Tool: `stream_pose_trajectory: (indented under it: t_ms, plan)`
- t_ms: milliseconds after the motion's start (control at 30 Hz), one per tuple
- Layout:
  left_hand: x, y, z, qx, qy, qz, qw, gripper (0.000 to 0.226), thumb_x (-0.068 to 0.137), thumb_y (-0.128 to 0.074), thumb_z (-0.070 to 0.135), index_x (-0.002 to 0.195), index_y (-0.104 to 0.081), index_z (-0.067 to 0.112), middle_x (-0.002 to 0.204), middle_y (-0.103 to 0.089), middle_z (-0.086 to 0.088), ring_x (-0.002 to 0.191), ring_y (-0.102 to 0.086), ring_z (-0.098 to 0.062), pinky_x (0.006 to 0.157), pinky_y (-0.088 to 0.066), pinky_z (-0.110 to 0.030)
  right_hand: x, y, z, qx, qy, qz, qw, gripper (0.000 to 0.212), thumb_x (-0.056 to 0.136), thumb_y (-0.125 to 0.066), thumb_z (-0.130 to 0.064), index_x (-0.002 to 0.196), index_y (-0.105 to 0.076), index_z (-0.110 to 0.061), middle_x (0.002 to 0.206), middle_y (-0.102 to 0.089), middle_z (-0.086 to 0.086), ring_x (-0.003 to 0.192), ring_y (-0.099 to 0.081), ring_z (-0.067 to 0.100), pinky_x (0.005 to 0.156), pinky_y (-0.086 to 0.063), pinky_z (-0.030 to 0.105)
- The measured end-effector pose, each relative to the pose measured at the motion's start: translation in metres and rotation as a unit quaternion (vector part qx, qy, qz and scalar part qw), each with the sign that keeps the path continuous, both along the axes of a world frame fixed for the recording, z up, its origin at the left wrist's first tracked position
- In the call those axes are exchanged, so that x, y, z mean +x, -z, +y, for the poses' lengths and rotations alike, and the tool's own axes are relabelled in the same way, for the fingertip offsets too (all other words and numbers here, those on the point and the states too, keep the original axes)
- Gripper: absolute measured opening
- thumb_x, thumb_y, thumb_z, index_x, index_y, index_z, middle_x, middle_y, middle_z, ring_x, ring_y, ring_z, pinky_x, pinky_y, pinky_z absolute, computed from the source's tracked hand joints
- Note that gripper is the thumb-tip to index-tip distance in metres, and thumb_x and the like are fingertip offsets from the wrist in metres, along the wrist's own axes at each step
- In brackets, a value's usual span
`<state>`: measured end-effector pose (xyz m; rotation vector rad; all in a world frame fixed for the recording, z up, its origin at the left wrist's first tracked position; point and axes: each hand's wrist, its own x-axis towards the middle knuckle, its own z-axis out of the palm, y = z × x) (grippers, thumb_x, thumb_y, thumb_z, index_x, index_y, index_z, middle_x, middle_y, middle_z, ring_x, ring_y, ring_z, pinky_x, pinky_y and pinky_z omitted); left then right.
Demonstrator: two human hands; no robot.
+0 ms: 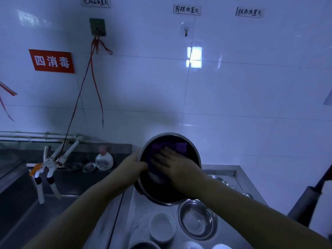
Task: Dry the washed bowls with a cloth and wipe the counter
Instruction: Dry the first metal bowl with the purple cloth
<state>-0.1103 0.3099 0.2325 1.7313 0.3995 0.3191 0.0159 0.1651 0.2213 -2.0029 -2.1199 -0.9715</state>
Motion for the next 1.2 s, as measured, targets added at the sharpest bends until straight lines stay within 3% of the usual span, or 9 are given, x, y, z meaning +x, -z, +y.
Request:
stream_pose_trajectory:
  t_ms: [233, 333, 533, 633, 833, 967, 1033, 1133, 1200]
  plan:
    - [-0.003, -0.007, 0.005, 0.092, -0.077, -0.052, 0.991, 0.052, 0.065, -0.047, 0.02, 0.102, -0.058, 0.055, 0.092, -0.071, 0.003, 0.089, -0.065, -0.022, 0.081, -0.054, -0.046, 0.01, 0.004, -0.011, 0.036, 0.128, 0.02, 0.991, 0.057, 0.07, -0.062, -0.025, 0.124, -0.06, -0.006, 0.128, -0.06, 0.013, 0.122, -0.053, 0.029, 0.114, -0.026, 0.043]
    - [-0.004, -0.006, 0.0, 0.106, -0.11, -0.077, 0.985, 0.06, 0.068, -0.044, 0.024, 0.121, -0.049, 0.051, 0.097, -0.068, 0.013, 0.092, -0.062, -0.012, 0.076, -0.05, -0.033, -0.004, 0.026, -0.019, 0.054, 0.124, 0.113, 0.984, 0.057, 0.061, -0.063, -0.024, 0.117, -0.064, -0.011, 0.118, -0.065, 0.008, 0.118, -0.055, 0.028, 0.114, -0.026, 0.045]
    - [0.004, 0.006, -0.017, 0.026, -0.128, -0.076, 0.988, 0.042, 0.092, -0.041, 0.007, 0.128, -0.049, 0.027, 0.102, -0.063, -0.007, 0.089, -0.062, -0.025, 0.072, -0.054, -0.04, -0.049, 0.059, -0.01, 0.127, 0.044, 0.271, 0.953, 0.057, 0.061, -0.061, -0.028, 0.116, -0.06, -0.017, 0.109, -0.065, 0.0, 0.099, -0.057, 0.018, 0.097, -0.043, 0.036]
    - [0.003, 0.006, -0.017, 0.01, -0.112, -0.071, 0.991, 0.034, 0.091, -0.041, 0.005, 0.118, -0.054, 0.022, 0.097, -0.065, -0.012, 0.08, -0.064, -0.025, 0.057, -0.049, -0.029, -0.041, 0.061, -0.011, 0.118, 0.012, 0.221, 0.968, 0.053, 0.067, -0.062, -0.03, 0.118, -0.057, -0.017, 0.11, -0.066, 0.002, 0.096, -0.059, 0.019, 0.089, -0.046, 0.033]
    - [-0.004, -0.01, 0.013, 0.066, -0.048, 0.029, 0.996, 0.026, 0.085, -0.048, -0.001, 0.095, -0.06, 0.019, 0.083, -0.063, -0.022, 0.067, -0.063, -0.037, 0.061, -0.052, -0.045, 0.012, 0.05, -0.033, 0.109, -0.076, -0.019, 0.991, 0.012, 0.08, -0.064, -0.008, 0.088, -0.071, -0.013, 0.083, -0.07, 0.006, 0.075, -0.064, 0.023, 0.081, -0.052, 0.038]
    - [-0.001, -0.017, 0.026, 0.059, -0.025, 0.087, 0.994, 0.019, 0.089, -0.055, 0.014, 0.107, -0.059, 0.012, 0.099, -0.066, -0.027, 0.088, -0.064, -0.047, 0.077, -0.051, -0.061, 0.021, 0.04, -0.033, 0.141, -0.104, -0.064, 0.982, 0.014, 0.082, -0.066, -0.005, 0.072, -0.069, -0.014, 0.07, -0.067, 0.004, 0.064, -0.062, 0.021, 0.071, -0.053, 0.035]
    - [0.0, -0.02, 0.027, 0.06, -0.028, 0.085, 0.994, 0.028, 0.092, -0.056, 0.029, 0.116, -0.052, 0.016, 0.098, -0.068, -0.021, 0.081, -0.068, -0.04, 0.069, -0.056, -0.055, 0.021, 0.036, -0.033, 0.145, -0.096, -0.065, 0.983, 0.018, 0.087, -0.064, -0.011, 0.071, -0.069, -0.016, 0.07, -0.068, 0.003, 0.064, -0.062, 0.019, 0.07, -0.054, 0.033]
    - [-0.008, -0.017, 0.019, 0.232, -0.064, 0.107, 0.965, 0.057, 0.089, -0.054, 0.044, 0.137, -0.027, 0.027, 0.115, -0.062, -0.01, 0.077, -0.069, -0.022, 0.057, -0.053, -0.033, 0.023, 0.034, -0.037, 0.15, -0.064, -0.045, 0.986, 0.019, 0.089, -0.062, -0.016, 0.072, -0.07, -0.016, 0.07, -0.069, 0.002, 0.064, -0.063, 0.018, 0.068, -0.054, 0.03]
    - [-0.015, -0.004, 0.008, 0.499, -0.152, 0.07, 0.851, 0.068, 0.083, -0.055, 0.051, 0.139, -0.031, 0.022, 0.124, -0.057, -0.004, 0.095, -0.063, -0.017, 0.071, -0.046, -0.029, 0.023, 0.033, -0.039, 0.149, -0.04, -0.03, 0.988, 0.016, 0.087, -0.063, -0.02, 0.073, -0.071, -0.016, 0.071, -0.069, 0.002, 0.064, -0.064, 0.017, 0.067, -0.054, 0.03]
